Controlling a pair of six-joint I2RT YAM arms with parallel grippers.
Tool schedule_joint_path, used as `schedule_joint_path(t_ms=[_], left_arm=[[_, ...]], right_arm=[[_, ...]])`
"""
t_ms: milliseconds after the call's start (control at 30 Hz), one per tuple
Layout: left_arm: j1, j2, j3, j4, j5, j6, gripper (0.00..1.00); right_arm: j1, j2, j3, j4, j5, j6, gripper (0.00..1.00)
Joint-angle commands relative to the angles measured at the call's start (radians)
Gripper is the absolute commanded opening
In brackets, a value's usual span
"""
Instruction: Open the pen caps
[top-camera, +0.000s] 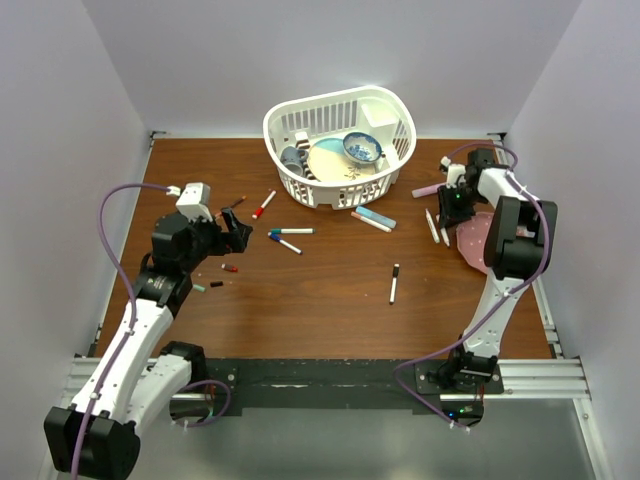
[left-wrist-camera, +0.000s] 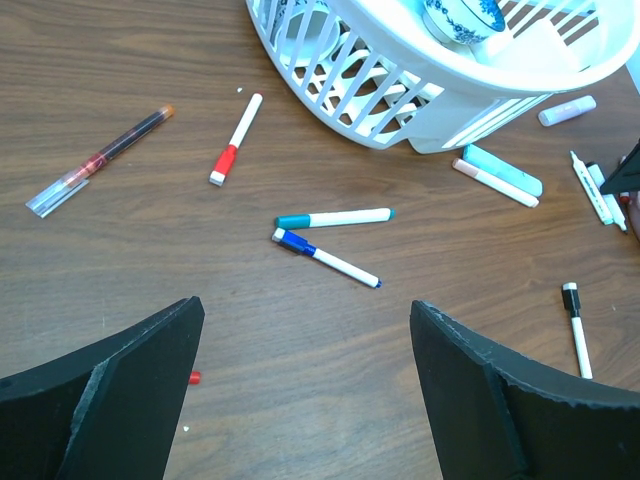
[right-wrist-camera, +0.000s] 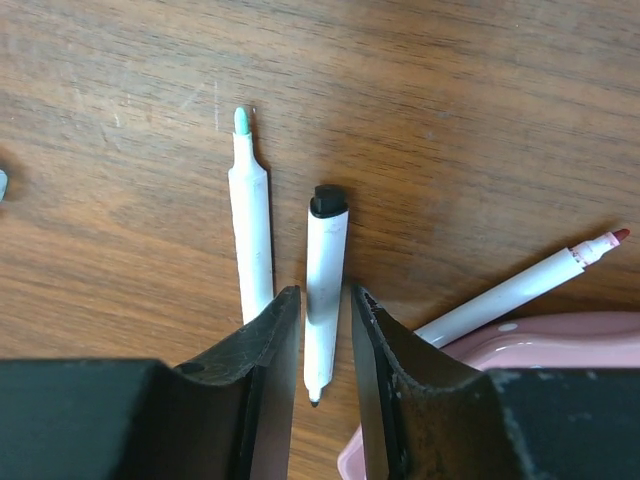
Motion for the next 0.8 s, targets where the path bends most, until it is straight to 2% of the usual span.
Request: schedule_joint_path(t_ms=[0, 167, 333, 400, 467, 533, 567, 633, 667, 767], left_arm=[[0.012, -0.005, 0.0, 0.042, 0.013, 0.03, 0.9], [0.015, -0.005, 0.0, 0.04, 0.009, 0.03, 0.9], [0.022, -0.002, 0.0, 0.037, -0.004, 0.029, 0.9], [0.023, -0.002, 0.0, 0.036, -0.014, 0.029, 0.9], [0.023, 0.0, 0.0, 0.034, -0.027, 0.029, 0.9], [0.023, 0.001, -0.002, 0.033, -0.035, 0.029, 0.9], [0.022, 0.004, -0.002, 0.031, -0.041, 0.029, 0.9], [0.023, 0.009, -0.002, 0.031, -0.047, 0.029, 0.9], [0.025, 0.015, -0.002, 0.029, -0.055, 0.029, 0.9], [0.025, 0.027, 0.0, 0.026, -0.069, 0.029, 0.9]], right_arm=[[-0.003, -0.076, 0.029, -0.004, -0.007, -0.006, 0.32], [-0.003, -0.149, 0.035, 0.008, -0.047, -0.021, 0.33], [-0.006, -0.179, 0.041, 0.069, -0.171, 0.034, 0.47], [-0.006, -0.159, 0.053, 0.111, -0.193, 0.124, 0.53], [-0.006, -0.14, 0.07, 0.157, -0.152, 0.215, 0.6], [-0.004, -0.105, 0.084, 0.178, -0.125, 0.339, 0.63], [-0.006, -0.094, 0.095, 0.197, -0.092, 0.374, 0.68], [-0.001, -0.068, 0.101, 0.22, -0.075, 0.453, 0.7], [0.002, -0.061, 0.108, 0.237, -0.043, 0.48, 0.75], [0.03, -0.005, 0.169, 0.211, 0.101, 0.568, 0.79]])
